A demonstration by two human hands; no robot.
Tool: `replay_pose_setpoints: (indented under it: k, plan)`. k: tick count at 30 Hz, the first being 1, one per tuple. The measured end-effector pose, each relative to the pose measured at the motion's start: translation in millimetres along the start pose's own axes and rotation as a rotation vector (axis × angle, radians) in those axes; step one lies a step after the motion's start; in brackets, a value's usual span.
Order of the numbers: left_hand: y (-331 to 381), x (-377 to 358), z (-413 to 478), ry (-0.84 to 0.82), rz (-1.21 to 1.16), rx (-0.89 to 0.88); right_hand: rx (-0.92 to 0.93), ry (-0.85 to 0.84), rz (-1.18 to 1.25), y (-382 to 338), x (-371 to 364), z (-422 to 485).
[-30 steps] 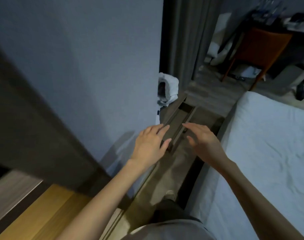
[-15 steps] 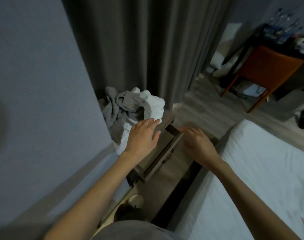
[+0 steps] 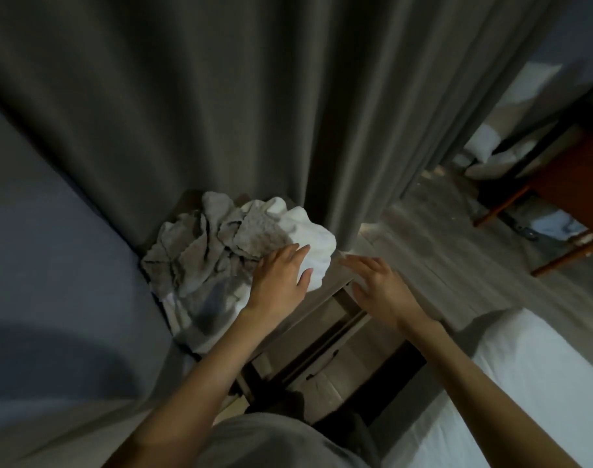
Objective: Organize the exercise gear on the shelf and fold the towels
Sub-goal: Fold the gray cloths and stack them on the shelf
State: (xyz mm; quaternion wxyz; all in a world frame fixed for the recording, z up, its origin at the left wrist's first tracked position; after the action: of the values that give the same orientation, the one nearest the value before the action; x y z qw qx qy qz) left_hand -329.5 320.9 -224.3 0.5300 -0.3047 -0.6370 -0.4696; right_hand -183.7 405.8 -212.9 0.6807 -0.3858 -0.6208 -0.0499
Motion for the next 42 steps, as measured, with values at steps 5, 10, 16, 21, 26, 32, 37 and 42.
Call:
replay_pose_setpoints:
  k: [5, 10, 16, 21, 26, 32, 37, 42]
  plan:
    - [-12, -20, 20, 0.021, 0.009, 0.151, 0.054, -0.148, -0.032, 37, -16, 42]
    - [-29, -62, -4, 0.029, -0.035, 0.376, 0.179, -0.394, -0.087, 67, -60, 74]
    - [-36, -127, -51, -0.062, -0.064, 0.635, 0.384, -0.512, -0.212, 99, -117, 75]
    - [-45, -200, -85, -0.13, -0.052, 0.71, 0.433, -0.59, -0.258, 141, -179, 67]
    - [-59, -293, -112, -0.239, -0.085, 0.763, 0.469, -0.598, -0.249, 176, -241, 60]
    - [-57, -356, -123, -0.365, 0.107, 0.616, 0.55, -0.562, -0.365, 199, -291, 50]
    - [-56, -337, -112, -0.203, 0.34, 0.615, 0.583, -0.512, -0.385, 197, -297, 46]
    - [-56, -339, -107, -0.308, 0.401, 0.543, 0.636, -0.476, -0.515, 176, -288, 51]
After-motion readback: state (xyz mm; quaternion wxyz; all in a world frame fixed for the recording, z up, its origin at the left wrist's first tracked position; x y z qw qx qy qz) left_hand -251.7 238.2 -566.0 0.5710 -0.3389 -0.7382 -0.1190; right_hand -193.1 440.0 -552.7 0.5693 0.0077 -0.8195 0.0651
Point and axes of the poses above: each hand's wrist, its own z-axis towards the middle knuckle, its own x-axis out of the back of the hand, y = z × x, the point moved 8 cm from there along z, towards the middle knuckle, and after that the axes turned 10 degrees about z, right-handed, at the moved point
